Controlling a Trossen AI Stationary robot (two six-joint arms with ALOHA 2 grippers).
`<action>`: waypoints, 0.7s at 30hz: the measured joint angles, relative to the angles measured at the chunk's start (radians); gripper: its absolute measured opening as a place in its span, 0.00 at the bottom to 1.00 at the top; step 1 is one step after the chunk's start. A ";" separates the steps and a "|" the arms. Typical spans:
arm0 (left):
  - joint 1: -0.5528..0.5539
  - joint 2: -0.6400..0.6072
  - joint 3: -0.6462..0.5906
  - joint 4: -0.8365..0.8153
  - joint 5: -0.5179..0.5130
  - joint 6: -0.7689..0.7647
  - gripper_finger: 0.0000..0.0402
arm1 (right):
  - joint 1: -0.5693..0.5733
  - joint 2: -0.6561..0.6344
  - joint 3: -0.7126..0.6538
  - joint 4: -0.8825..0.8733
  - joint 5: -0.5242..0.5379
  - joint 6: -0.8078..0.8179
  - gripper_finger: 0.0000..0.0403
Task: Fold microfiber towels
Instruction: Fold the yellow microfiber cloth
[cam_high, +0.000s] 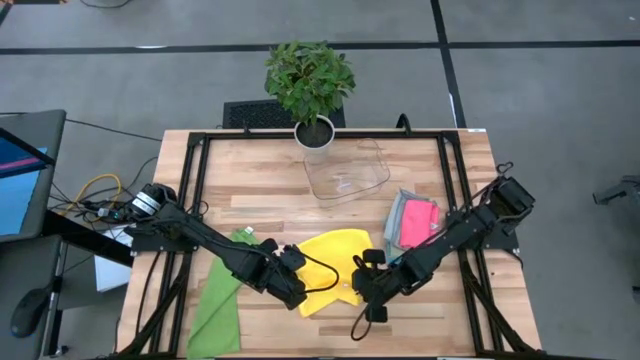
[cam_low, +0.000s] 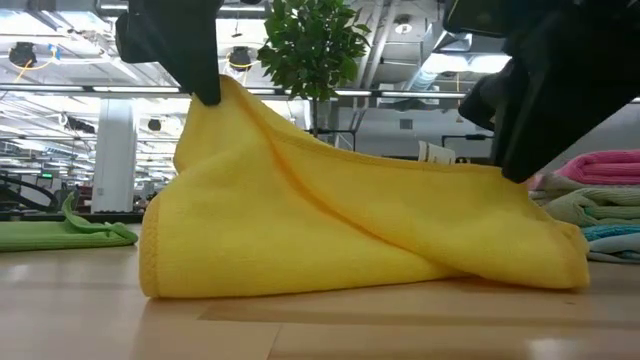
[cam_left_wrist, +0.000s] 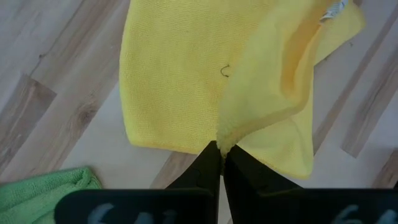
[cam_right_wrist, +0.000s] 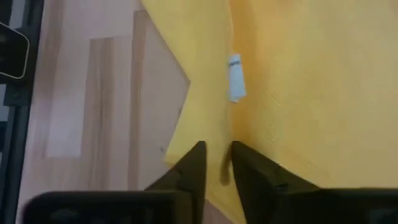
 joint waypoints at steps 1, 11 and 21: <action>0.000 0.000 0.000 0.000 0.000 0.000 0.01 | 0.000 0.000 0.000 -0.002 -0.001 0.000 0.24; 0.000 0.000 0.000 0.002 0.007 -0.014 0.01 | 0.011 -0.004 -0.011 -0.012 -0.060 0.041 0.02; -0.007 0.000 0.000 0.115 0.258 -0.078 0.01 | 0.111 -0.192 0.001 -0.128 -0.012 0.228 0.01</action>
